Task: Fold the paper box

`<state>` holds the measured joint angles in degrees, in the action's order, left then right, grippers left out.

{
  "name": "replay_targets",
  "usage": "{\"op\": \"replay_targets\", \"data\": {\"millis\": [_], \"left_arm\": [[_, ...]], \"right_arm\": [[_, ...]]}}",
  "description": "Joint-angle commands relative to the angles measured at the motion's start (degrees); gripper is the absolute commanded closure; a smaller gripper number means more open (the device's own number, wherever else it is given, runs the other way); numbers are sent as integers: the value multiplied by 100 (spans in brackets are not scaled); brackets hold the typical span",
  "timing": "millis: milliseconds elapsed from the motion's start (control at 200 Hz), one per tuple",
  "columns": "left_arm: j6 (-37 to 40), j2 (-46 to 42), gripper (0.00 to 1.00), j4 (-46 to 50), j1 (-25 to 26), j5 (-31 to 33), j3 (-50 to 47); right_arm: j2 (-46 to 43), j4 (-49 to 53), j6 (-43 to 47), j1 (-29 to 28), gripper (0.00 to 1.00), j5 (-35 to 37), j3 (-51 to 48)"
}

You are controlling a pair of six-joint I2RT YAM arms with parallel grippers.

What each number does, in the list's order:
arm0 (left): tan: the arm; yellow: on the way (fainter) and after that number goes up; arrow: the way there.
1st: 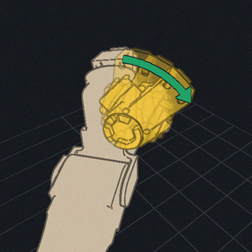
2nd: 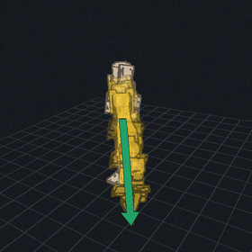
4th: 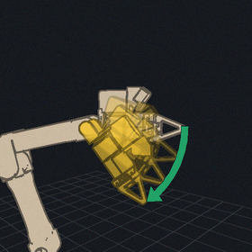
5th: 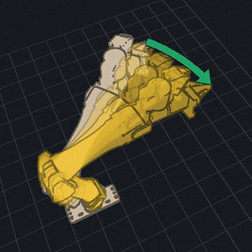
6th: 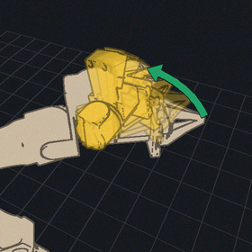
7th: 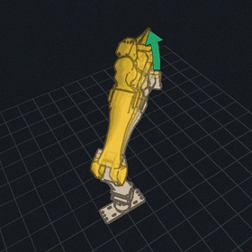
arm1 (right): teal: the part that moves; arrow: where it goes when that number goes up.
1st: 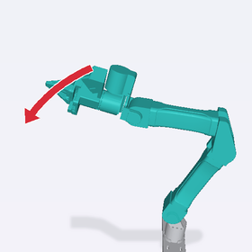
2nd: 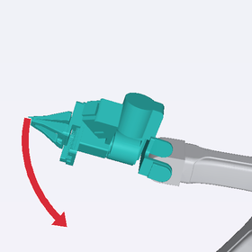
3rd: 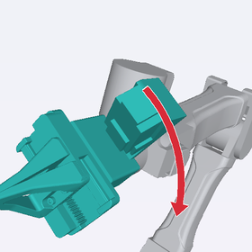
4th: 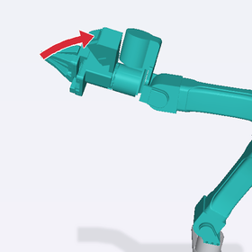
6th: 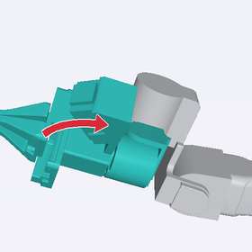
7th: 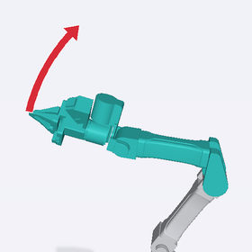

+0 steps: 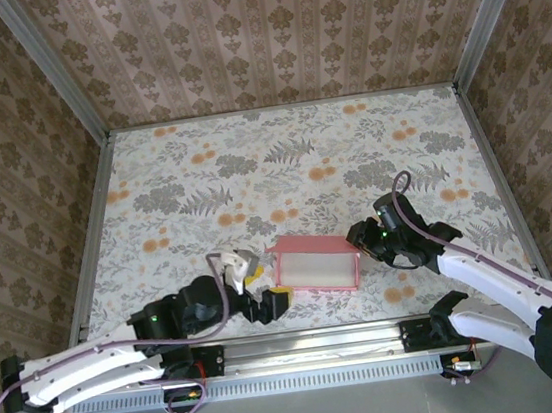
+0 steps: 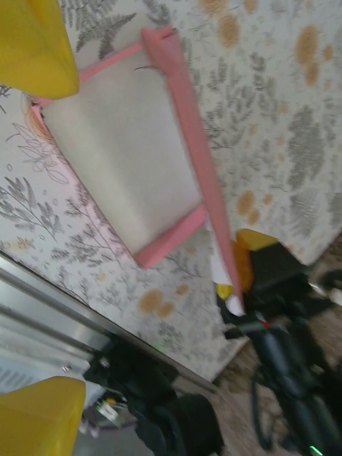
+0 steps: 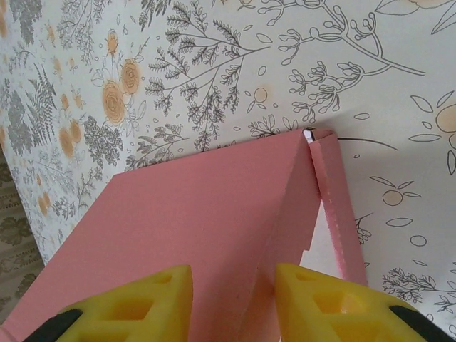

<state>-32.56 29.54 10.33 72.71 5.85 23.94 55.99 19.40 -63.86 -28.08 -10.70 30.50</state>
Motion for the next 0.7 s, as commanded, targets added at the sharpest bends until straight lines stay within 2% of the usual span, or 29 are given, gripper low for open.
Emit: {"op": "replay_targets", "data": {"millis": [0, 110, 190, 255, 485, 690], "left_arm": [[-272, -289, 1, 1122, -357, -216, 470], [-609, -113, 7, 1384, -1058, -822, 721], [-785, 251, 16, 1214, -1603, -1508, 769], [-815, 599, 20, 1109, -1880, -1811, 787], [-709, 1752, 27, 1054, -2366, -2367, 1123], [-724, 2492, 28, 983, -2493, -2821, 1385]], "right_arm": [[51, 100, 270, -70, 65, 169, 26], [111, 130, 393, -95, 66, 220, 6], [207, 151, 477, -118, 67, 226, 17], [284, 133, 540, -158, 68, 234, 34], [501, 140, 667, -307, 71, 361, 63], [551, 167, 681, -426, 72, 505, 95]]}}
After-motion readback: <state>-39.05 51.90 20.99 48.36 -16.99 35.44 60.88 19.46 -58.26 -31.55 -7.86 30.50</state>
